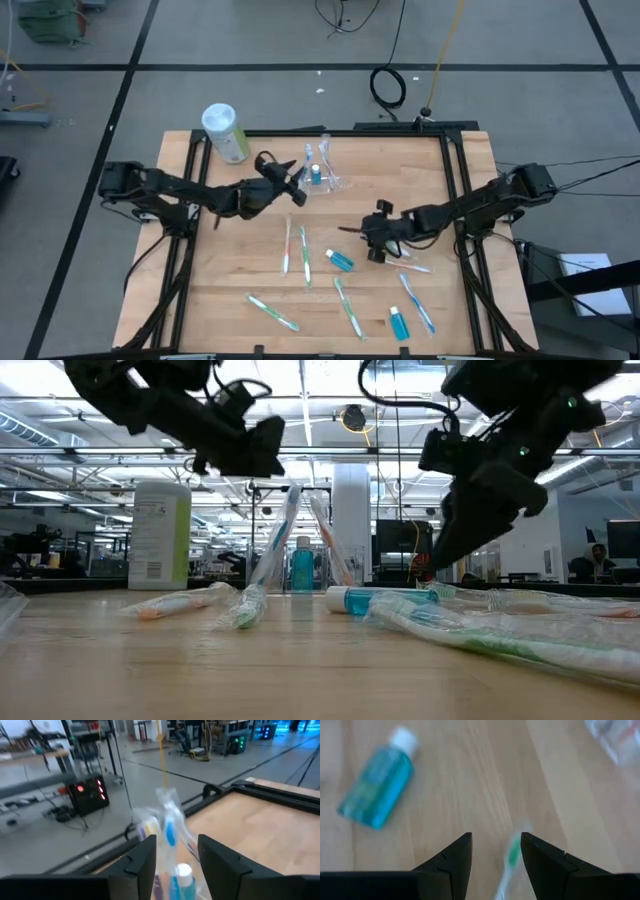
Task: Pick & Place toothbrushing station
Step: Put the green toothbrush to the right of the transparent organizer
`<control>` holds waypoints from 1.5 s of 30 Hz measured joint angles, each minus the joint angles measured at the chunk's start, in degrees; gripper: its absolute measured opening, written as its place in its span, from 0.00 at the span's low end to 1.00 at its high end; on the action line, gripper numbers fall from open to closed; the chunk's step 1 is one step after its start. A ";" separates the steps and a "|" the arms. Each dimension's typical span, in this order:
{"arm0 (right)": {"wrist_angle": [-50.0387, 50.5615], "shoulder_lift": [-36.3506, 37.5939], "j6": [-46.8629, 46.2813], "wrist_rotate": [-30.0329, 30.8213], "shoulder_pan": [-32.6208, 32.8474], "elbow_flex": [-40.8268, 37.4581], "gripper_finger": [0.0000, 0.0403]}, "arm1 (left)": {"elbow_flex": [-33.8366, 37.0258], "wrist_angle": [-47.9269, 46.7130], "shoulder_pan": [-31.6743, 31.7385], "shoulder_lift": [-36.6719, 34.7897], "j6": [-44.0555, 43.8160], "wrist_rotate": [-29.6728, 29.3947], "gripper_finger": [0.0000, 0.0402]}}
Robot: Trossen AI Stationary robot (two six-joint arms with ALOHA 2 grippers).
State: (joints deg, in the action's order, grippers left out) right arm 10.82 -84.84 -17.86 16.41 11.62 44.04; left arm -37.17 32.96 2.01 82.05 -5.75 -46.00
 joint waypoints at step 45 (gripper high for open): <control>-82.11 -0.12 11.96 -0.12 -8.27 -15.73 0.02 | 0.00 -11.01 -12.10 -18.17 8.84 0.97 0.38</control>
State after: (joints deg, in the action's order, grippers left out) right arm -71.29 -84.96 -5.90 16.29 3.35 28.31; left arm -37.17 21.95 -10.08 63.88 3.09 -45.04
